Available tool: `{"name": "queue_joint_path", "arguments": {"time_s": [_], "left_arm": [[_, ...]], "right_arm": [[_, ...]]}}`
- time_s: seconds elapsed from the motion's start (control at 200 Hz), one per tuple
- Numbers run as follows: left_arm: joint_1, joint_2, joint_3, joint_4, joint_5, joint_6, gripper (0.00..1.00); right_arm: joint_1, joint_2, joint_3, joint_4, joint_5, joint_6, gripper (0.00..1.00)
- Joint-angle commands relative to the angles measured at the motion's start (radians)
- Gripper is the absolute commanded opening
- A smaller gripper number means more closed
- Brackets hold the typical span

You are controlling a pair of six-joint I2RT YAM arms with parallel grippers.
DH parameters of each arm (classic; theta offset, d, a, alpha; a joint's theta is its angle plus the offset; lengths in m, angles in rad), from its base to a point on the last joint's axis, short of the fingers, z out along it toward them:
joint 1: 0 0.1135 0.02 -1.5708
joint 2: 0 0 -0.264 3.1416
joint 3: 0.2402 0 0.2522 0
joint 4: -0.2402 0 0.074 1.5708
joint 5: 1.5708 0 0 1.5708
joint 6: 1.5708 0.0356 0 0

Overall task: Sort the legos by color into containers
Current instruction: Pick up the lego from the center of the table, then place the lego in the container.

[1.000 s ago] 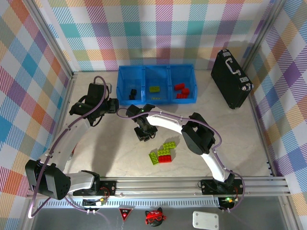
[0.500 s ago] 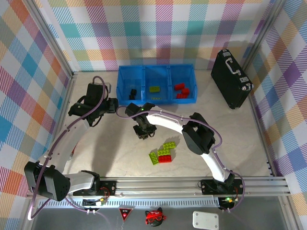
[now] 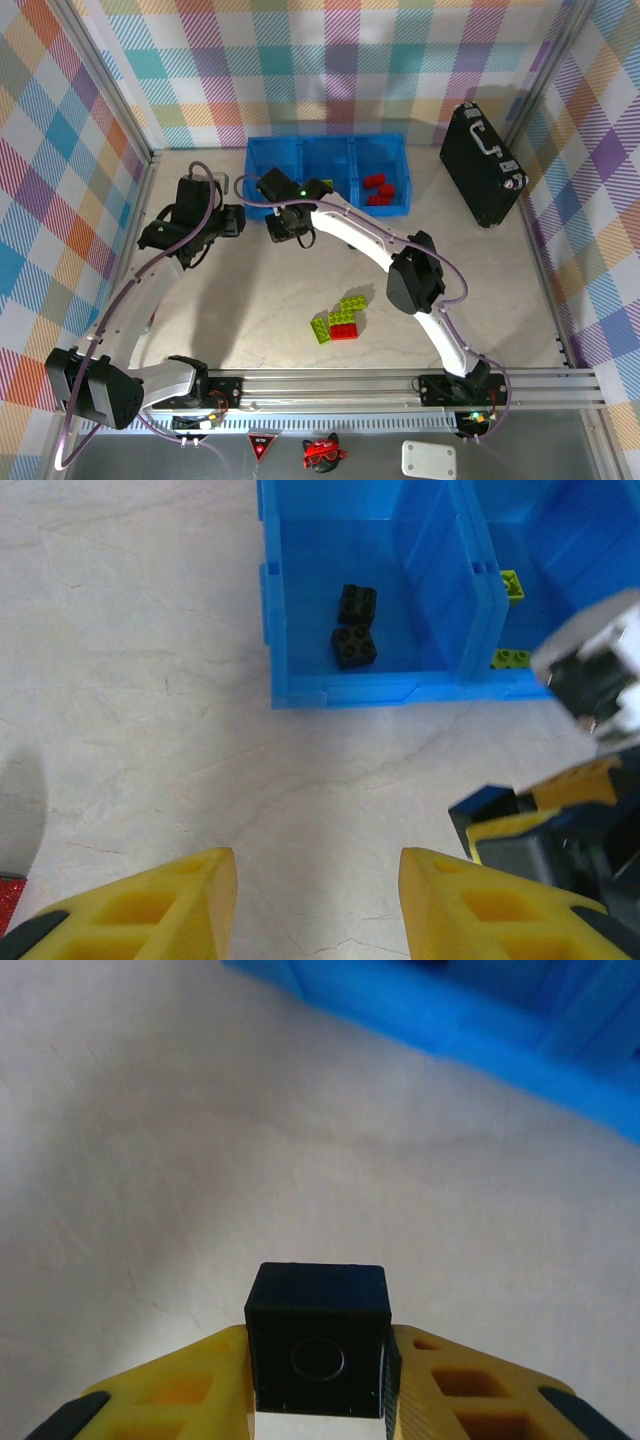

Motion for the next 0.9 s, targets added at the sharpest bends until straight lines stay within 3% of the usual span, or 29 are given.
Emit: {"name": "queue_joint_path", "arguments": {"time_s": [0.0, 0.43, 0.895], "left_arm": [[0.005, -0.025, -0.014, 0.011, -0.010, -0.013, 0.47], [0.005, -0.022, -0.022, 0.018, -0.012, -0.011, 0.47], [0.005, -0.010, -0.025, 0.026, 0.015, -0.015, 0.47]], "right_arm": [[-0.020, 0.056, 0.079, 0.028, 0.017, -0.045, 0.34], [-0.080, 0.226, 0.220, 0.343, 0.011, -0.080, 0.35], [-0.118, 0.387, 0.340, 0.509, -0.025, -0.018, 0.37]]}}
